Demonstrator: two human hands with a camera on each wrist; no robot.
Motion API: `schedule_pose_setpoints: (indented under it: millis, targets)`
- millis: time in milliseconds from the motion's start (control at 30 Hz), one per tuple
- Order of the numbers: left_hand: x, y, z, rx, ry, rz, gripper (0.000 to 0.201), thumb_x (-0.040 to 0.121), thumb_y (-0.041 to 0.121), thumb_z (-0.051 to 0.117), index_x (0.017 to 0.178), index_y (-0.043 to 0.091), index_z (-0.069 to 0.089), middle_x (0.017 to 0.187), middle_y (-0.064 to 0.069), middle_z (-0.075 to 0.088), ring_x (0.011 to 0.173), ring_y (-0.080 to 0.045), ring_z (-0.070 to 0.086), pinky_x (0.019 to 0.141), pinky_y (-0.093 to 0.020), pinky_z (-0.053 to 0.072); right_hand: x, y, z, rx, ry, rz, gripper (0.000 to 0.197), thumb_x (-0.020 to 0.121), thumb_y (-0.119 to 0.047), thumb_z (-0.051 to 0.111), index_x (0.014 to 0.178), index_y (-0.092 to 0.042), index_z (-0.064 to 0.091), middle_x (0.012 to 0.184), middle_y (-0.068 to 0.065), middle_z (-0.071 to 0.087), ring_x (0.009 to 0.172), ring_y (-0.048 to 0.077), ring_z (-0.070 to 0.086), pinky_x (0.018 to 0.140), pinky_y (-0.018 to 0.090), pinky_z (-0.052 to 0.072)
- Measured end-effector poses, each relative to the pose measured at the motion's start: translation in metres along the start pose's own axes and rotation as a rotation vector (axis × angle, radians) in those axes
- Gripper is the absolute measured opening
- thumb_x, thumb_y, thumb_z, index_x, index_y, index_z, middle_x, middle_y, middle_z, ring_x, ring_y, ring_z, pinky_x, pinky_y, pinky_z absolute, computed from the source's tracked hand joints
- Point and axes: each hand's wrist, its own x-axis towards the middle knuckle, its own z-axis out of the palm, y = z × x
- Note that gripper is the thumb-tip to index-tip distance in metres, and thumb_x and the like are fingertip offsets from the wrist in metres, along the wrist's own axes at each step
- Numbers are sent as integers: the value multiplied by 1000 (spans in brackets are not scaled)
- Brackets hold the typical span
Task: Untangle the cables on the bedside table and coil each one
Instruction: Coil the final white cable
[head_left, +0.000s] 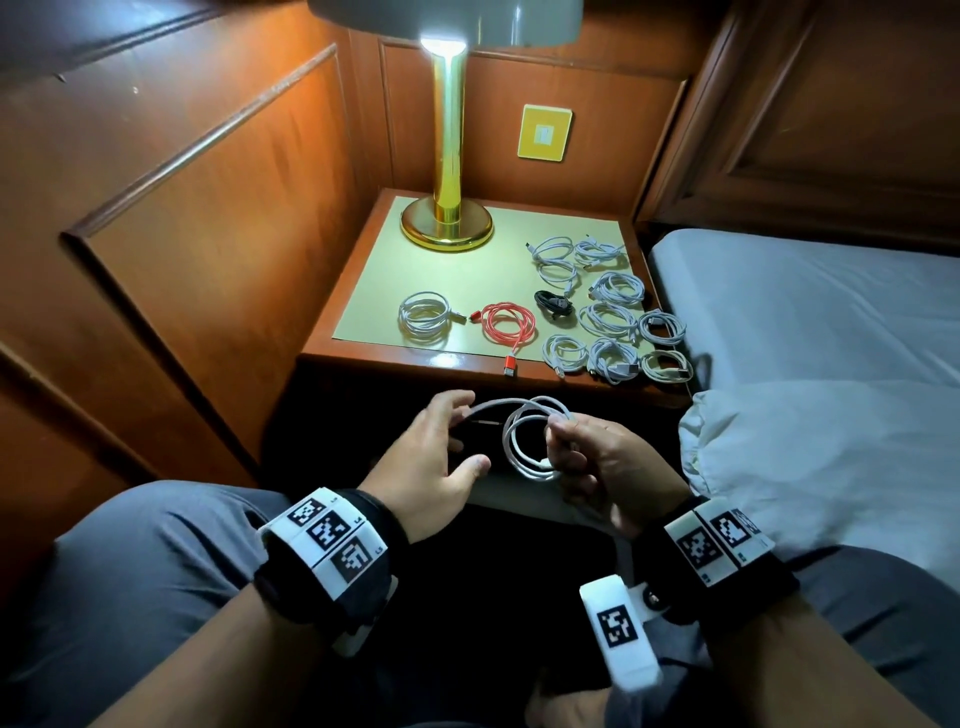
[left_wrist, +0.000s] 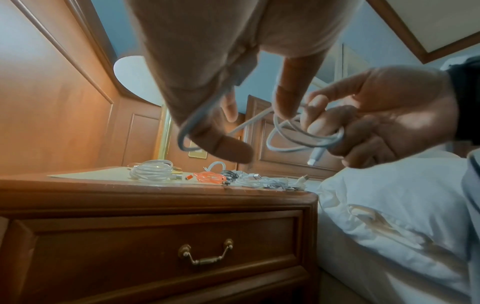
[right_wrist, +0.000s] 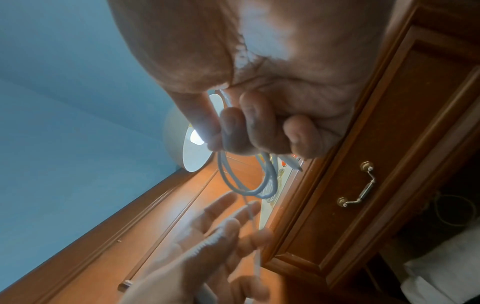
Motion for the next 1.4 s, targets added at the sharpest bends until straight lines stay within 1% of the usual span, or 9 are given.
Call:
schedule_pose_setpoints:
  millis: [267,500,600,733,833,933,1033,1100,1400]
  targets:
    - [2,-6,1,206,-171,-67,9,95,20,63,101,27,62,89,8,68,76,-5,60,65,-13,43,5,-4,-13,102,269,-83,32,100,-30,50,70,-20,51,58,-4,28,46,11,20,55,34,10]
    - [-3,-3,-1,247,-195,51,7,98,23,59,102,27,54,79,8,70,70,-2,62,68,-19,48,14,-9,-44,204,538,-136,34,97,-26,53,63,-23,47,52,-8,35,40,8,27,48,27,19]
    - [-5,2,4,248,-152,205,12,93,23,68,102,23,61,90,11,63,74,2,57,68,-12,41,10,-7,-35,132,504,-140,29,96,-24,57,68,-20,50,53,-7,38,40,9,27,48,27,18]
    - [-3,-1,9,164,-5,268,60,86,22,77,138,23,46,123,13,48,93,4,54,83,-1,38,2,-8,-13,-53,299,-139,30,101,-19,52,72,-13,51,45,-10,38,36,3,30,37,17,23]
    - [2,-7,6,173,27,247,90,84,21,78,156,23,23,152,9,35,132,-6,42,113,-20,32,-4,-9,-6,-164,112,-89,35,101,-18,48,66,-13,47,49,-5,32,38,7,25,39,20,19]
    - [3,-11,5,225,-71,133,91,88,24,73,158,30,14,160,5,31,146,-13,30,121,-37,27,-8,-10,-6,-127,4,-45,35,99,-17,46,64,-14,46,51,-3,29,40,9,21,45,24,15]
    - [4,-14,11,246,-48,168,48,93,18,61,138,31,49,118,10,65,115,-13,59,103,-39,47,-9,-13,-7,-101,-14,-39,31,98,-18,46,68,-13,45,51,-4,30,40,9,22,44,22,16]
    - [4,-13,10,238,0,163,22,97,16,54,115,29,60,86,12,65,87,-12,63,86,-37,52,-8,-13,-8,-141,56,-49,33,99,-18,46,66,-13,45,51,-4,30,39,8,22,42,21,17]
    - [5,-7,-15,231,278,347,15,89,17,72,98,20,60,81,9,62,73,-7,60,68,-22,51,11,4,-29,-372,385,-144,39,97,-24,59,59,-18,57,52,-6,44,44,8,35,44,21,30]
